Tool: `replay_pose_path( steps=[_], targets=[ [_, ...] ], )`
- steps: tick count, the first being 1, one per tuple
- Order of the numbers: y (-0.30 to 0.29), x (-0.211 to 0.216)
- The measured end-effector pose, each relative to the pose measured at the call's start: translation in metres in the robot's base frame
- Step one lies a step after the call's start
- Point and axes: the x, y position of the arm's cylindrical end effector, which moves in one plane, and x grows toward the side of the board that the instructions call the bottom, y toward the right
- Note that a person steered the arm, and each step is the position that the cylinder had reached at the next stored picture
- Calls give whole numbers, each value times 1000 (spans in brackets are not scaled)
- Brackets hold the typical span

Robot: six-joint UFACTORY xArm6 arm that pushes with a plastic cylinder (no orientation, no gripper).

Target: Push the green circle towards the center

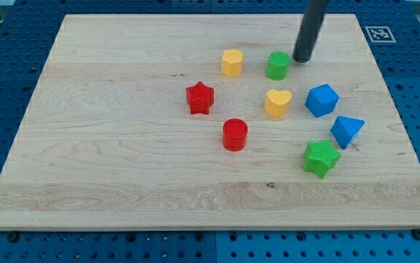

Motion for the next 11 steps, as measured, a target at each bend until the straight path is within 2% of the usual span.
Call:
replay_pose_path(
  steps=[1, 2, 5, 6, 9, 11],
  targets=[
    [-32, 1],
    [-34, 9],
    [4, 42],
    [-2, 45],
    [-120, 58],
    [-134, 86]
  ],
)
